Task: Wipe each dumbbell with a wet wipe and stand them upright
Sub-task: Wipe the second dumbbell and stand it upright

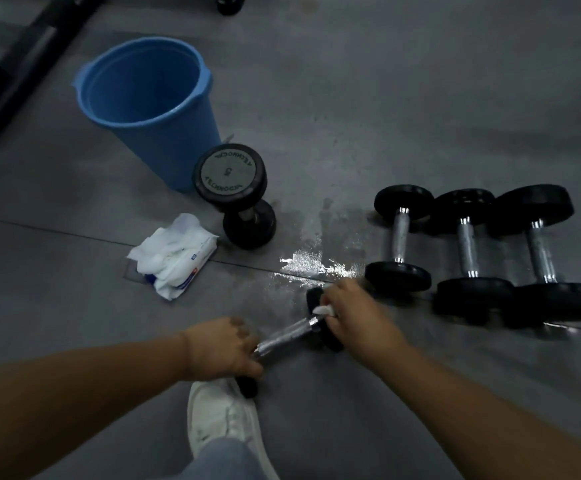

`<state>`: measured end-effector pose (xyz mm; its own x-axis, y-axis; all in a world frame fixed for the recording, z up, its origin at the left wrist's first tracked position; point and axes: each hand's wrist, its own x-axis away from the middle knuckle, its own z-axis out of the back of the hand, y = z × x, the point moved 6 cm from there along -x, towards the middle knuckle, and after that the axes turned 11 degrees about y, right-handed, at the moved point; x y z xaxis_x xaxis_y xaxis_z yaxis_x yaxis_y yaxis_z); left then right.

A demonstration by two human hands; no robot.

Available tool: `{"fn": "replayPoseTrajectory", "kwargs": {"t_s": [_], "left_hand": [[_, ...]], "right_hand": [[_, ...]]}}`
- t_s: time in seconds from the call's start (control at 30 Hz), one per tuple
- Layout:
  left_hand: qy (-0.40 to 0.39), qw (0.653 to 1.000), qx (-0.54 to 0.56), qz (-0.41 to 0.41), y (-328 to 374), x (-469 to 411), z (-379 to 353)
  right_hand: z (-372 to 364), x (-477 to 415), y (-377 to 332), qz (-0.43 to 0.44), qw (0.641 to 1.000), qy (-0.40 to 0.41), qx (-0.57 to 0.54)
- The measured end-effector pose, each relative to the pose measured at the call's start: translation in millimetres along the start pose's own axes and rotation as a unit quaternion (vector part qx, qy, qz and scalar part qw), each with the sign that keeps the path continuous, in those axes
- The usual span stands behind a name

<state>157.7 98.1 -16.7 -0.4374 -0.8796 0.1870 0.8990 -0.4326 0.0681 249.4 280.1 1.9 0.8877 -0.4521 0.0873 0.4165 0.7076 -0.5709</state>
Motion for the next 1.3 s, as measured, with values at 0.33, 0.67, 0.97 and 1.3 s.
{"fn": "replayPoseTrajectory", "kwargs": {"t_s": [0.33, 0.67, 0.97, 1.3], "left_hand": [[0.108, 0.984, -0.022, -0.139, 76, -111, -4], [0.085, 0.978, 0.148, 0.12, 12, -113, 14], [0.057, 0.649, 0.524, 0.549, 49, -93, -28], [0.011, 0.745, 0.464, 0.478, 40, -90, -20]], "right_hand": [[-2, 117, 34, -0.119, 0.992, 0.005, 0.035], [-26, 100, 43, -0.18, 0.983, 0.013, -0.045], [-49, 94, 33, -0.113, 0.993, 0.036, -0.001], [-46, 78, 27, -0.074, 0.996, -0.058, 0.002]]}}
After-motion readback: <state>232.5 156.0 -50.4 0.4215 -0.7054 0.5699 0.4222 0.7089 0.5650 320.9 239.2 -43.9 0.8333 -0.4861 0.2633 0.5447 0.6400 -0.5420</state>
